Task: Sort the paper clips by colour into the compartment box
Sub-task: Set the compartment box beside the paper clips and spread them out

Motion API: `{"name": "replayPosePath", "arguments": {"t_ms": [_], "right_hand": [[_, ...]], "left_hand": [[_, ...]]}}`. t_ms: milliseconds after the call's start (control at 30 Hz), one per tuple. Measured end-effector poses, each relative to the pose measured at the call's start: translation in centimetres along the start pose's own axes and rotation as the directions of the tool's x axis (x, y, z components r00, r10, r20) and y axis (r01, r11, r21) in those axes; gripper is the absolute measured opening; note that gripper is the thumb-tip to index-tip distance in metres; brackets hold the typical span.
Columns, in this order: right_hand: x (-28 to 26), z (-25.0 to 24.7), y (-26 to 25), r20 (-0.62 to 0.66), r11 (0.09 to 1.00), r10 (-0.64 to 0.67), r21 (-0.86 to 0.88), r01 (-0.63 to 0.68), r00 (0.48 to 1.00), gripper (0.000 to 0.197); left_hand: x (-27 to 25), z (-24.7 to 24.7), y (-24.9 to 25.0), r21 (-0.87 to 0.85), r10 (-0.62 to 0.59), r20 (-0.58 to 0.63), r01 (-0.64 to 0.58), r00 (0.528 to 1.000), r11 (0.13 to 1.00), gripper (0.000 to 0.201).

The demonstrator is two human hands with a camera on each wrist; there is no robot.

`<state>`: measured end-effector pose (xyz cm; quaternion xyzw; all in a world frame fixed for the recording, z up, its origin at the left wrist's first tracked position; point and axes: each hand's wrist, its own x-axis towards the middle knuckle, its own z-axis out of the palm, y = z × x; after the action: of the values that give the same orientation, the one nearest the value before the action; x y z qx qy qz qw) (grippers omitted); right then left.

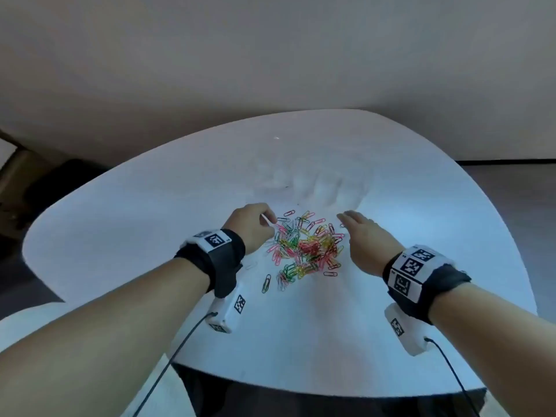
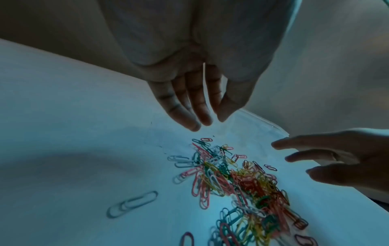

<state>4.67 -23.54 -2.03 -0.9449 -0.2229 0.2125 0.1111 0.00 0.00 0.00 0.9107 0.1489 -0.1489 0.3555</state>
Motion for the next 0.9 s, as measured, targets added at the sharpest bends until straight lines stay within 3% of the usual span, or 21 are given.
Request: {"name": "replayPosePath", "arguments": {"t_ms": [167,333,467,567,633,800,900], "right_hand": [[0.1,1.5,0.4,0.116,0.999,-0.011,-0.030,0.014,0.993,0.069],[-0.7,3.0,1.3,-0.002,1.000,0.007,0.013,-0.007,1.000,0.066],[-1.1,3.5,2.0,-0.098,0.969,0.108,0.234,-0.083,0.989,0.050],[-1.1,3.2,2.4,-0.170,0.940,0.175,0.323,-0.113,0.970,0.039],[-0.7,2.9,2.6,-0.215,0.953,0.168,0.284,-0.103,0.962,0.033],[-0.1,2.9,2.5,-0.090,0.991,0.095,0.105,-0.085,0.991,0.031],[-0.1,3.1,2.3,-0.087,0.994,0.075,0.086,-0.067,0.993,0.027]], "left_hand": [[1.4,1.4,-0.1,0.059,0.041,0.044,-0.044,0.998,0.997,0.020],[5.0,2.9,0.2,0.293,0.157,0.054,-0.166,0.986,0.942,0.041],[6.9,3.9,-0.1,0.439,0.155,0.130,-0.197,0.979,0.877,0.035],[6.9,4.1,-0.4,0.462,0.174,0.086,-0.194,0.981,0.866,0.031],[6.8,4.0,-0.5,0.477,0.167,0.075,-0.182,0.983,0.860,0.031],[6.1,3.5,-0.5,0.448,0.137,0.063,-0.151,0.988,0.881,0.027],[5.5,3.3,-0.7,0.362,0.123,-0.003,-0.113,0.992,0.925,0.024]]}}
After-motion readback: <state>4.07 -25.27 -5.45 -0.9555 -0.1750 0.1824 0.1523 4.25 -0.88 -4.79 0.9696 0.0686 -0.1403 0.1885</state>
